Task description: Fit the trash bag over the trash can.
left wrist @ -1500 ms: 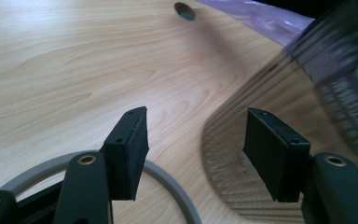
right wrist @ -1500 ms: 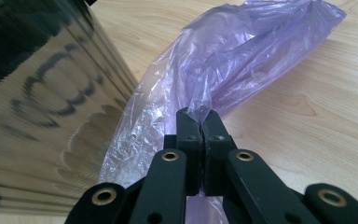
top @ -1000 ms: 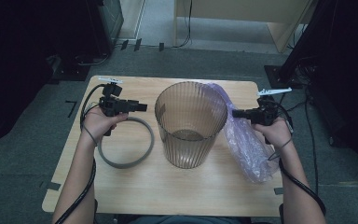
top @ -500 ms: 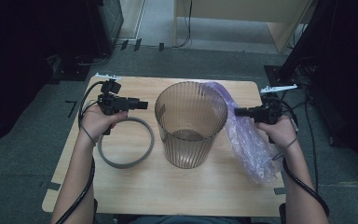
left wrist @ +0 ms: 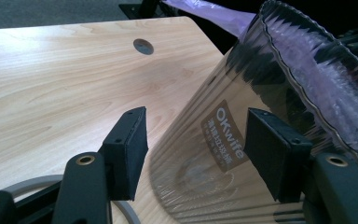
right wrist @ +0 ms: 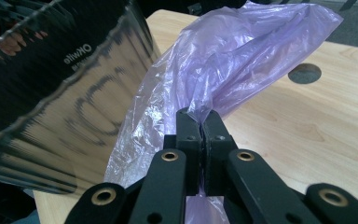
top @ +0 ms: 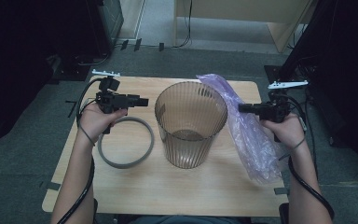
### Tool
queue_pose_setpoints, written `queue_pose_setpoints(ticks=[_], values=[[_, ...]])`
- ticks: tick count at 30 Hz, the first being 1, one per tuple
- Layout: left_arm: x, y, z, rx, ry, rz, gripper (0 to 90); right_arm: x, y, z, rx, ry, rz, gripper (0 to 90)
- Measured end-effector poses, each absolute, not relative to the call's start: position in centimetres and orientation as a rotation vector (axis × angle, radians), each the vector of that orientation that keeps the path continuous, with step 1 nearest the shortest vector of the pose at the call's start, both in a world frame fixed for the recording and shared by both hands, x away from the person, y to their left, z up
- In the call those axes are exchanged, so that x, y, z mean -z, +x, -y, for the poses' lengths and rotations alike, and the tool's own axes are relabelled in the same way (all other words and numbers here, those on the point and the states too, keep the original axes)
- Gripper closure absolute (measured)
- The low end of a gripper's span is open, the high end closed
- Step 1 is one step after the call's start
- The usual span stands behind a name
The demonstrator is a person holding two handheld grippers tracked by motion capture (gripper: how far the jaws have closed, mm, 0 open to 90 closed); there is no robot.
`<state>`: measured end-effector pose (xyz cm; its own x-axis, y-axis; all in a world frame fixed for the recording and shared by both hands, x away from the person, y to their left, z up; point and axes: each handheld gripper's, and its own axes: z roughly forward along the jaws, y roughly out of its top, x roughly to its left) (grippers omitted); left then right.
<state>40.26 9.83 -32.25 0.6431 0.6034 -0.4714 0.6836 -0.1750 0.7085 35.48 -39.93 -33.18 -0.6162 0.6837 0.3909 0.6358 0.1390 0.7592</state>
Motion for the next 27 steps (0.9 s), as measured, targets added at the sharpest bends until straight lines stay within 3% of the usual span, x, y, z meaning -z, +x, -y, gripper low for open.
queue_pose_setpoints(ticks=[27], values=[[29.9,38.6,-8.5,0.140,1.853,-0.960,38.9,28.1,32.2,38.8,-1.592,1.136,-2.317,88.7]])
